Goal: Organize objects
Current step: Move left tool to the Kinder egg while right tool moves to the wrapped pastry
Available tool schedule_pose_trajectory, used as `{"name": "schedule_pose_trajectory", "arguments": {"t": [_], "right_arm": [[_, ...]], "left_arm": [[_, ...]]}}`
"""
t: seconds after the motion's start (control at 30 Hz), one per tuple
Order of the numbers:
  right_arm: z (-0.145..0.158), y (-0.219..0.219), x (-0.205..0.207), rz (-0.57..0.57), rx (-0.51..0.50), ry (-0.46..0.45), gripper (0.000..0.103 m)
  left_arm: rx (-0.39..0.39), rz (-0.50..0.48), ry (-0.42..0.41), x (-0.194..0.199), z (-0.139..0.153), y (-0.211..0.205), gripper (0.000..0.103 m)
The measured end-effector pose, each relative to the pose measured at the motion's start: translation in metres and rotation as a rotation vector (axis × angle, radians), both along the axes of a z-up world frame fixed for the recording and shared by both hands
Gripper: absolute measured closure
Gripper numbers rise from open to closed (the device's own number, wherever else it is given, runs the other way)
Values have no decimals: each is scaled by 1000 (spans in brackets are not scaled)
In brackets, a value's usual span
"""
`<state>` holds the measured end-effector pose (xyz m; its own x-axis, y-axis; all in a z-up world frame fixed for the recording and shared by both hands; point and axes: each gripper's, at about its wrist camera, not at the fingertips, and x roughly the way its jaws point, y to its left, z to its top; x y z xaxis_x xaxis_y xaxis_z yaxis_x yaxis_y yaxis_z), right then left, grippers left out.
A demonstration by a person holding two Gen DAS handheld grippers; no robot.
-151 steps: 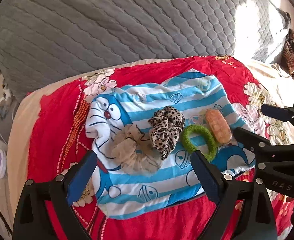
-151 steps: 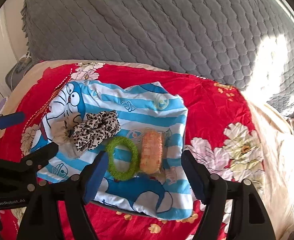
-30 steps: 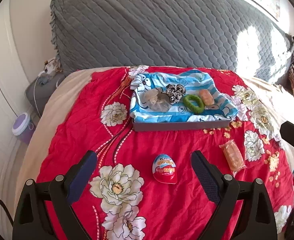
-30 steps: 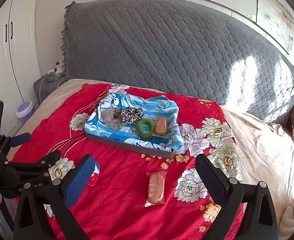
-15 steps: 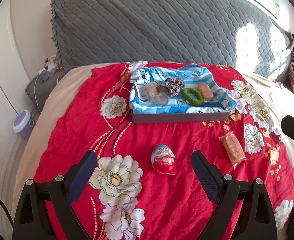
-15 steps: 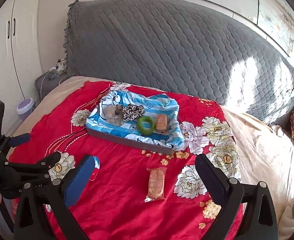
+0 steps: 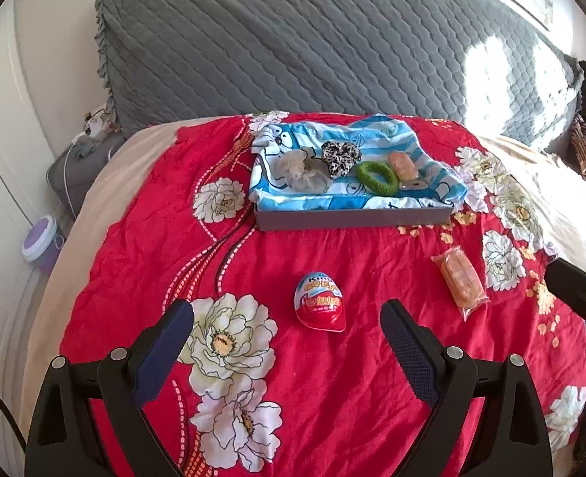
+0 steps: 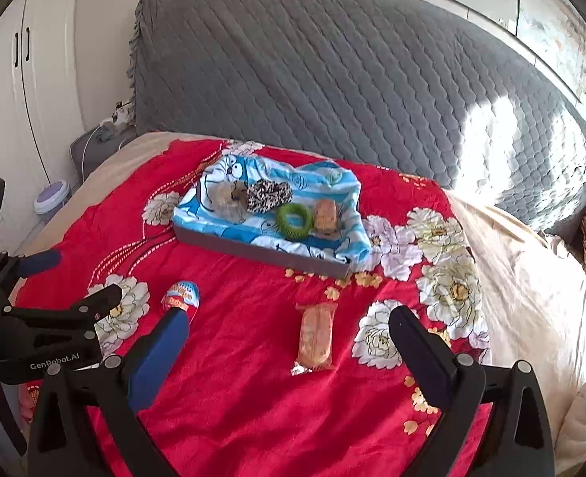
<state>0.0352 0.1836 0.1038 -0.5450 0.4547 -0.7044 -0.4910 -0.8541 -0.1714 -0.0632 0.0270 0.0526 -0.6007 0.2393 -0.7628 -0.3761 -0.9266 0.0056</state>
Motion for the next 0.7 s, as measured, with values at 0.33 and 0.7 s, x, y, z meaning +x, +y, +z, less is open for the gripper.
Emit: {"name": "schedule_pose_trajectory", "arguments": {"t": [0.33,0.7], "right_arm": [[-14,-1,0,-2,-3,-18,2],[-32,4,1,-14,-23,-51,2]], "left_arm": [[-13,2,-23,-2,-16,0,8],[-27,6,-70,-8,-39,2,8]]}}
